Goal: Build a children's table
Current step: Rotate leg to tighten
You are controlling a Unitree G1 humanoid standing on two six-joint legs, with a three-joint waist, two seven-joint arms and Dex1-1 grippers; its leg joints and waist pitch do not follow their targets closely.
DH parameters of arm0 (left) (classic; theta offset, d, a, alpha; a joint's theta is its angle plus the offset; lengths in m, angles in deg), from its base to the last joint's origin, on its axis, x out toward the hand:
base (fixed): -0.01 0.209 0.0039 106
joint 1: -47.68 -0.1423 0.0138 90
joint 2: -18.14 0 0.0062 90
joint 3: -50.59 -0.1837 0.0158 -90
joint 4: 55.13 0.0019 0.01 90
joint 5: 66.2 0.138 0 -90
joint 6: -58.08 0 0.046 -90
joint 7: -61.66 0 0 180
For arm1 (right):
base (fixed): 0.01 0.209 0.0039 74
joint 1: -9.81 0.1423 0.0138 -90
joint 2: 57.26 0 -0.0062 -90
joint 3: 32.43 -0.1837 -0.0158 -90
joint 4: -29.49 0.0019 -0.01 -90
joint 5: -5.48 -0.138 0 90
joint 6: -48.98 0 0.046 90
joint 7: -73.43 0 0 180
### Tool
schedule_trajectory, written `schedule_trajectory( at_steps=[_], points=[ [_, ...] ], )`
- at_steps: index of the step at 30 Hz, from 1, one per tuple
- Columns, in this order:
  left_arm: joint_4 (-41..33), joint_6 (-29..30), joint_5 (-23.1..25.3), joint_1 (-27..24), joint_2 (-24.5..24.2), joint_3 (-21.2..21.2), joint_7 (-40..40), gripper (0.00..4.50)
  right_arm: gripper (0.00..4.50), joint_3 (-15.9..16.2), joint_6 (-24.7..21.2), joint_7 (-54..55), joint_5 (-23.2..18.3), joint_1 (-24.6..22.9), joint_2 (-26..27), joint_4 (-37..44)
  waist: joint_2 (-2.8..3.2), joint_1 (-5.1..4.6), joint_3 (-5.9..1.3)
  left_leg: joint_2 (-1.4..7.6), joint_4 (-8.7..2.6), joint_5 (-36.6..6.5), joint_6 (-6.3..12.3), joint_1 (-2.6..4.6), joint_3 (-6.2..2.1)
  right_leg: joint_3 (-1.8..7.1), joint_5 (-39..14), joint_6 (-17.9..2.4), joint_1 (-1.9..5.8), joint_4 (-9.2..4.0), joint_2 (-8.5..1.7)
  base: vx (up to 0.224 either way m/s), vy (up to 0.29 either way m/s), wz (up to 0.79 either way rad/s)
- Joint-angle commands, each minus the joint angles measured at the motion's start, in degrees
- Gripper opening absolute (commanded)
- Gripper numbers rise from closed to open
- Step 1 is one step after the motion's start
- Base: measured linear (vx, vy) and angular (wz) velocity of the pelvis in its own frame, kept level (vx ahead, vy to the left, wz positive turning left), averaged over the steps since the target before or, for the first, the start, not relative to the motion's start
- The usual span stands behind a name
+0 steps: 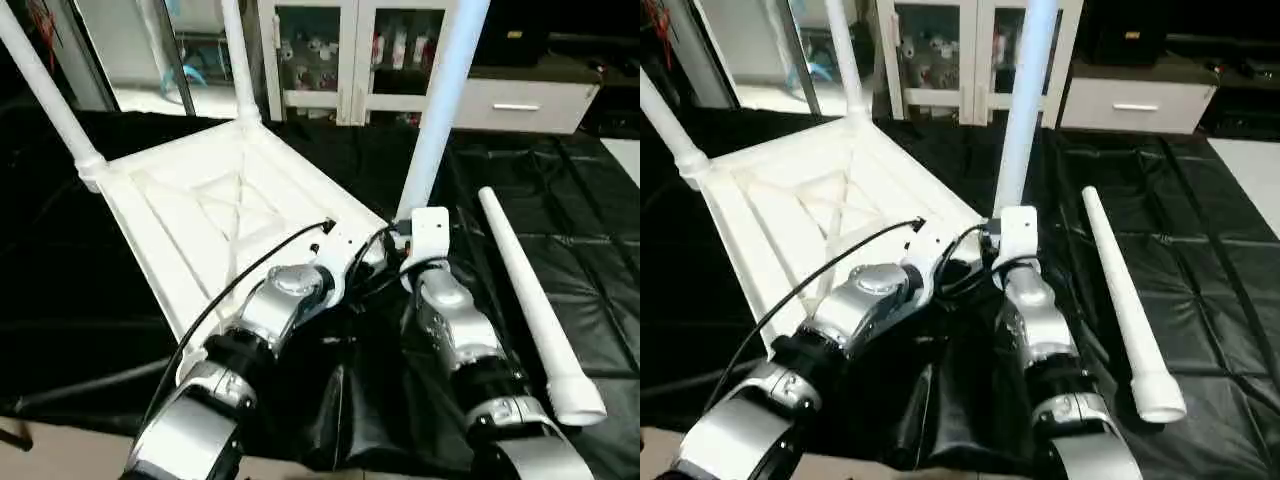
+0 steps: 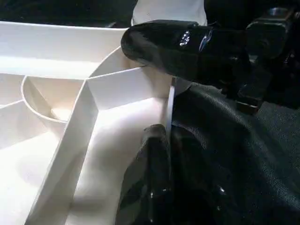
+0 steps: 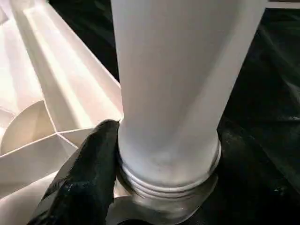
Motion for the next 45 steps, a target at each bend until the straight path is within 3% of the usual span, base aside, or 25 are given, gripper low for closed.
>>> schedule_trajectory(
  at_steps=[1,2,3,4,5,6,7,9,10,13,17,19,23,27,32,36,45],
  points=[
    [2.51,-1.88,1.83,0.48,-2.06,5.11,-11.58,0.00,3.37,5.44,-0.75,-8.62,-1.77,-2.25,4.44,3.18,-0.87,-0.35,-2.68,2.75,-5.06,-16.22,1.74,0.32,-1.65,2.20,-21.35,-9.60,2.01,-4.74,-3.23,0.000,0.000,0.00],
    [2.22,-1.78,1.86,0.35,-2.23,4.97,-11.15,0.00,3.37,5.72,-0.82,-9.34,-1.87,-2.45,4.31,3.77,-0.95,-0.29,-2.69,2.73,-5.03,-15.97,1.88,0.31,-1.60,2.20,-21.13,-9.52,2.03,-4.78,-3.19,0.000,0.000,0.00],
    [1.64,-1.49,1.93,0.04,-2.65,4.68,-10.24,0.00,3.42,5.69,-1.47,-10.19,-2.35,-2.79,3.73,5.18,-0.99,-0.40,-2.63,2.64,-5.08,-15.96,2.44,-0.26,-1.77,2.13,-20.61,-9.02,2.41,-4.60,-3.16,-0.012,-0.011,-0.18],
    [0.96,-1.38,2.03,-0.32,-3.20,4.30,-9.09,0.00,3.53,5.87,-2.62,-11.60,-2.88,-3.09,2.98,6.54,-1.06,-1.62,-2.68,2.62,-5.61,-14.60,2.32,-2.11,-2.59,1.65,-20.39,-7.71,3.78,-3.86,-3.31,-0.012,-0.011,-0.18],
    [0.40,-1.08,1.99,-0.65,-3.65,4.00,-7.88,0.00,3.65,6.09,-3.69,-12.95,-3.29,-3.35,2.17,7.65,-0.75,-1.97,-2.85,2.60,-5.66,-13.64,2.17,-2.42,-2.89,1.38,-20.11,-7.26,4.19,-3.89,-3.40,-0.001,-0.010,-0.31],
    [-0.57,-0.51,1.89,-1.25,-4.42,3.69,-6.18,0.00,3.79,6.61,-5.63,-15.55,-3.82,-3.79,0.34,9.62,-0.70,-2.41,-3.20,2.67,-5.26,-12.07,2.12,-1.75,-2.99,1.35,-16.92,-8.01,3.71,-3.97,-3.34,0.000,0.000,0.00],
    [-1.09,-0.82,1.95,-1.67,-5.10,3.42,-5.03,0.00,3.79,7.33,-6.54,-17.65,-3.83,-4.07,-1.23,10.84,-1.27,-2.36,-3.29,2.83,-4.59,-11.40,3.19,-0.60,-2.51,1.66,-12.61,-10.76,2.78,-3.97,-3.11,0.000,0.000,0.00],
    [-2.74,-0.76,1.85,-2.96,-6.81,2.46,-1.21,0.00,3.85,8.28,-7.95,-22.75,-4.13,-4.70,-5.27,13.55,-1.03,-1.91,-3.28,2.70,-4.23,-9.03,5.10,-0.85,-2.11,1.72,-9.82,-13.49,3.00,-3.59,-3.42,0.000,0.000,0.00],
    [-2.74,-0.76,1.85,-2.96,-6.81,2.46,-1.21,0.00,3.85,8.28,-7.95,-22.75,-4.13,-4.70,-5.27,13.55,-1.14,-1.76,-3.33,2.70,-4.13,-7.70,5.55,-0.96,-2.15,1.63,-8.62,-13.90,3.33,-3.38,-3.37,0.000,0.000,0.00],
    [-6.22,0.25,1.14,-5.30,-9.40,0.31,6.52,0.00,3.85,8.95,-9.90,-31.49,-4.66,-5.87,-11.97,17.68,-0.97,-1.01,-3.22,2.95,-3.89,-5.67,7.33,-0.57,-1.82,1.62,-6.31,-15.88,3.00,-3.07,-3.38,0.000,0.000,0.00],
    [-10.73,3.58,-0.10,-7.70,-12.09,-2.14,13.91,0.00,3.85,9.24,-10.81,-38.72,-5.14,-6.59,-18.58,20.07,-0.88,-0.44,-2.94,3.28,-4.16,-8.44,5.87,-0.19,-1.81,1.61,-10.30,-15.58,2.75,-3.33,-3.28,0.000,0.000,0.00],
    [-13.22,4.59,-0.39,-8.79,-14.02,-4.17,18.59,0.00,3.85,9.56,-11.42,-43.46,-6.29,-6.92,-22.13,21.31,-0.83,-0.21,-3.01,3.37,-4.18,-8.70,5.09,-0.08,-1.87,1.67,-9.66,-15.56,2.83,-3.06,-3.24,0.000,0.000,0.00],
    [-19.48,5.67,-1.27,-10.85,-18.73,-8.89,29.35,0.00,3.85,10.70,-11.00,-52.21,-7.51,-7.47,-27.76,23.25,-0.92,0.26,-3.12,3.47,-3.98,-6.67,6.22,-0.01,-1.82,1.79,-5.63,-16.91,2.95,-2.42,-3.38,0.000,0.000,0.00],
    [-25.28,6.36,-2.64,-12.43,-21.99,-11.96,36.82,0.00,3.85,12.14,-10.90,-58.29,-8.11,-7.59,-30.40,24.59,-0.88,0.67,-2.88,3.46,-4.06,-7.96,5.83,0.12,-1.68,1.78,-8.22,-16.71,2.79,-2.71,-3.33,0.000,0.000,0.00],
    [-25.86,7.15,-1.45,-12.32,-21.29,-11.87,35.08,0.00,3.85,16.10,-12.59,-65.54,-8.86,-8.01,-32.66,25.78,-0.94,1.32,-2.71,3.67,-4.38,-11.49,3.55,0.80,-1.57,1.89,-12.43,-15.71,2.51,-3.13,-3.20,0.000,0.000,0.00],
    [-27.33,8.52,-1.46,-12.51,-21.72,-12.26,35.85,0.00,3.85,17.92,-9.76,-65.67,-6.49,-7.07,-31.73,23.68,-1.39,1.04,-2.68,3.48,-4.51,-11.79,2.70,0.44,-1.50,2.29,-14.80,-14.30,2.62,-3.15,-3.28,0.000,0.000,0.00],
    [-29.87,9.79,-1.47,-13.51,-22.68,-12.85,37.19,0.00,3.85,18.79,-7.13,-64.34,-4.54,-3.19,-29.54,18.84,-1.57,0.87,-3.06,3.31,-3.97,-7.72,4.51,0.31,-1.29,2.30,-9.62,-15.86,2.76,-2.59,-3.19,0.000,0.000,0.00]
  ],
)
